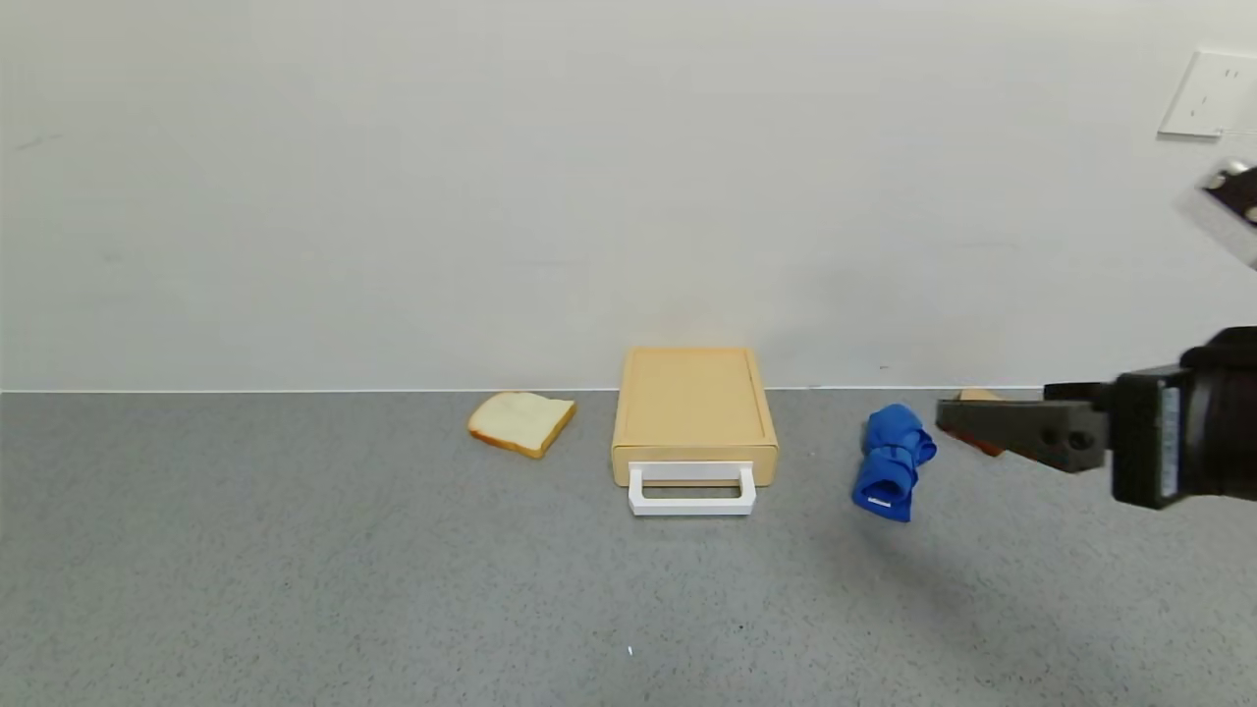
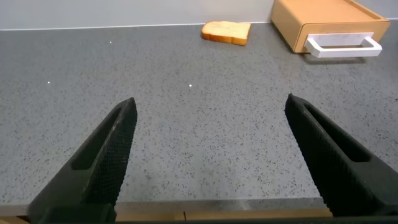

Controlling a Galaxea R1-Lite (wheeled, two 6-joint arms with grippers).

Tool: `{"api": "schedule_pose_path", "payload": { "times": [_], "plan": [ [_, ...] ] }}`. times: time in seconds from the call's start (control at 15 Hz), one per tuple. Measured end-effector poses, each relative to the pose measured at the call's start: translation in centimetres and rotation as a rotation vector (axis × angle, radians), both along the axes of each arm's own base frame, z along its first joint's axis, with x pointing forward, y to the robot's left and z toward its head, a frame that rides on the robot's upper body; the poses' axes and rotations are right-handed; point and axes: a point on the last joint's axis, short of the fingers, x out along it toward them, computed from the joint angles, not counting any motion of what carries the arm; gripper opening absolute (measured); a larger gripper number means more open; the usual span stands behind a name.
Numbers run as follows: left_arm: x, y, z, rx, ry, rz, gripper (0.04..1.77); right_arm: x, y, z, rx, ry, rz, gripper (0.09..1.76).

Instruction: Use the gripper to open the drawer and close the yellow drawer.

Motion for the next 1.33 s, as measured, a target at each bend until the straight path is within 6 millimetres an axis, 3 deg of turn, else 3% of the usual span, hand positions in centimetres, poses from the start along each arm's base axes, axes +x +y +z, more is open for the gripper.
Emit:
{"api": "schedule_pose_path", "payload": {
  "times": [0.33,0.73,1.0,1.33],
  "plan": [
    [0.0,0.0,0.0,0.000,0.000,0.000,1.72,-6.6,-4.7,-1.3,0.034,-0.080,-0.032,1.71],
    [0.0,0.0,0.0,0.000,0.000,0.000,1.72,-12.7,-9.1,-3.1,0.068,-0.216,-0.183,1.71],
    [0.0,0.0,0.0,0.000,0.000,0.000,1.72,-16.6,-10.6,-4.4,0.024,-0.280,-0.348,1.71],
    [0.0,0.0,0.0,0.000,0.000,0.000,1.72,-20.5,-10.5,-6.9,0.004,-0.377,-0.470,1.71]
  ]
}}
